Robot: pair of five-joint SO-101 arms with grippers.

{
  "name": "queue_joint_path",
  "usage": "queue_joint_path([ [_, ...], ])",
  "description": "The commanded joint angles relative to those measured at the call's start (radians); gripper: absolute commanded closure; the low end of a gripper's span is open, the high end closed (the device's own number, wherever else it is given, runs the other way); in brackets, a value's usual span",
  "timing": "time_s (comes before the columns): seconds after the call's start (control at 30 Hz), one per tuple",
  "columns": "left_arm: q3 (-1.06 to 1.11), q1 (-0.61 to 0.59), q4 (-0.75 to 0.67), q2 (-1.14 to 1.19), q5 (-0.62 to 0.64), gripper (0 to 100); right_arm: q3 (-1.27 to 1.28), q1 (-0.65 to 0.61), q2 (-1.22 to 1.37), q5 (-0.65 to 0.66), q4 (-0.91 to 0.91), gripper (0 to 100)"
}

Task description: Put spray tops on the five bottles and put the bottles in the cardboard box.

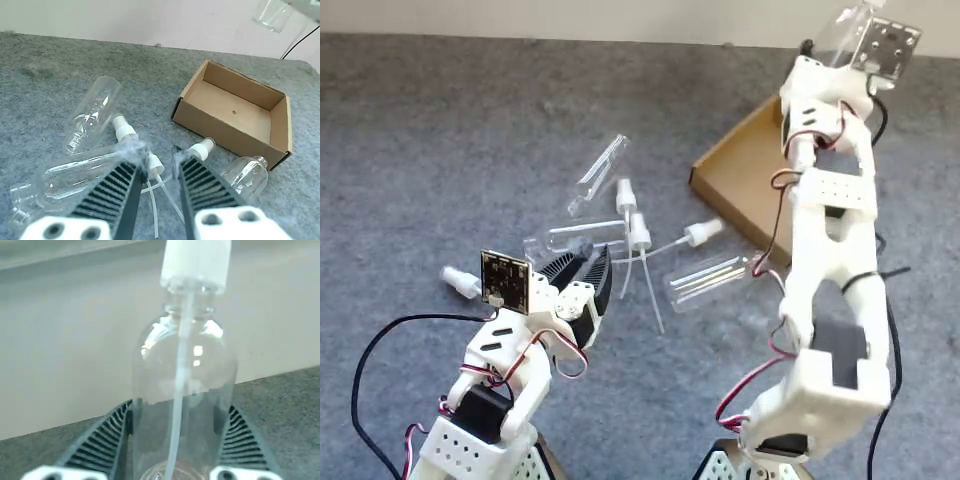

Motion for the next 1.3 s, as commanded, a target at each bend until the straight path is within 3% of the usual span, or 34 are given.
queue_joint_path([
  [0.0, 0.021, -0.012, -0.005, -0.005, -0.011, 96, -0.01, -0.002, -0.142, -0.011, 0.064, 83.0],
  [0.77, 0.021, -0.012, -0.005, -0.005, -0.006, 96, -0.01, -0.131, -0.642, -0.011, 0.697, 82.8],
  [1.17, 0.021, -0.002, -0.005, -0.008, -0.005, 96, -0.01, -0.177, -0.811, -0.008, 0.903, 83.1],
  [1.27, 0.021, 0.002, -0.005, -0.01, -0.005, 96, -0.01, -0.217, -0.835, 0.058, 0.947, 83.2],
])
